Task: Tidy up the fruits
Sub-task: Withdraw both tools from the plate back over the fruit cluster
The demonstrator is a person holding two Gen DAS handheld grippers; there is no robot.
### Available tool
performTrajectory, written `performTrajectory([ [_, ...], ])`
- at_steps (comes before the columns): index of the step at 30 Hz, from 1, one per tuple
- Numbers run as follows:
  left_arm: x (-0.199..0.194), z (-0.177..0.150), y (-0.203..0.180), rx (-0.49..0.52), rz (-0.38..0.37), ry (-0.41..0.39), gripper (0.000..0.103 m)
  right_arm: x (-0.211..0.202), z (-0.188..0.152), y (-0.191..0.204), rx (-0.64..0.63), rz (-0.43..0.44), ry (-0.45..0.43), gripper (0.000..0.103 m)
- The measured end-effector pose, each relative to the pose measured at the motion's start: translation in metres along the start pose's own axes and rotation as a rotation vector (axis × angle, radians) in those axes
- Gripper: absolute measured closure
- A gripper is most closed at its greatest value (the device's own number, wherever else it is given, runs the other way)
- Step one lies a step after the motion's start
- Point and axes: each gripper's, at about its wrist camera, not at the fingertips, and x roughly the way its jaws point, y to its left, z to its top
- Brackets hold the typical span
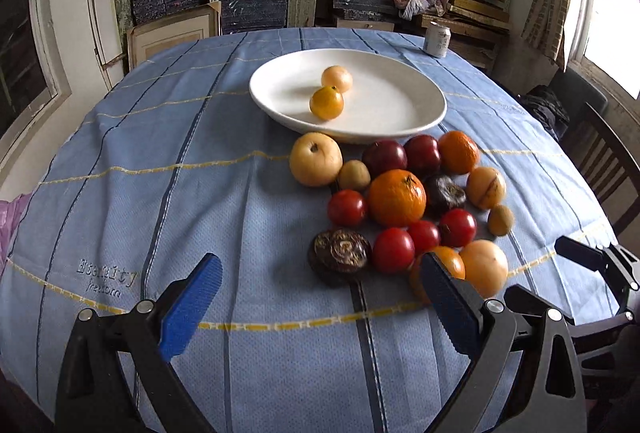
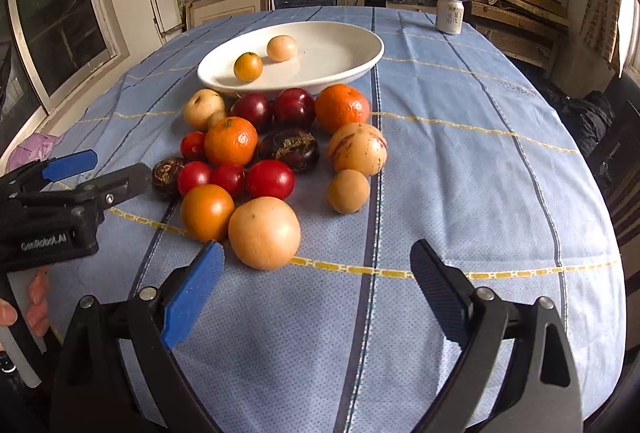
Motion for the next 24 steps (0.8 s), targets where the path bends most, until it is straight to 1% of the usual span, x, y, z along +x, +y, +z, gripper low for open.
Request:
performTrajectory([
  [2, 0.001, -0.006, -0.007, 0.027, 0.008, 0.008, 0.004, 0.003, 0.001, 0.005, -0.009, 0.016, 0.000, 0.011],
  [4, 0.001, -0.009, -0.009, 0.035, 0.046, 0.009, 0.004, 0.006, 0.001, 0.008, -0.012, 0.026, 0.000, 0.011],
  [6, 0.002, -0.009, -0.008, 0.043, 0.078, 0.003, 0.004, 0.011, 0.004, 0.007, -0.010, 0.013, 0.004, 0.011],
  [9, 0.003, -0.008, -0.008, 0.052, 0.087, 0.004, 0.004, 0.017, 0.005, 0.004, -0.013, 0.009, 0.021, 0.011],
  [10, 0.003, -0.008, -0.008, 0.051, 0.079, 0.005, 0.004, 0.020, 0.005, 0.003, -0.017, -0.003, 0.025, 0.010],
  [13, 0.002, -0.008, -0.006, 0.036, 0.049, 0.006, 0.004, 0.023, 0.006, -0.002, -0.006, 0.025, 0.030, 0.010],
  [16, 0.004, -0.008, -0.006, 0.037, 0.042, 0.010, 0.004, 0.023, 0.007, -0.002, -0.025, 0.038, 0.030, 0.010],
  [19, 0.005, -0.013, -0.006, 0.049, 0.019, 0.014, 0.004, 0.026, 0.006, -0.003, -0.037, 0.077, 0.040, 0.010],
  [21, 0.009, -0.016, -0.007, 0.059, 0.008, 0.035, 0.004, 0.028, 0.007, -0.004, -0.034, 0.068, 0.043, 0.010],
  [24, 0.011, -0.018, -0.008, 0.049, -0.014, 0.035, 0.004, 0.027, 0.008, -0.003, -0.043, 0.048, 0.031, 0.010],
])
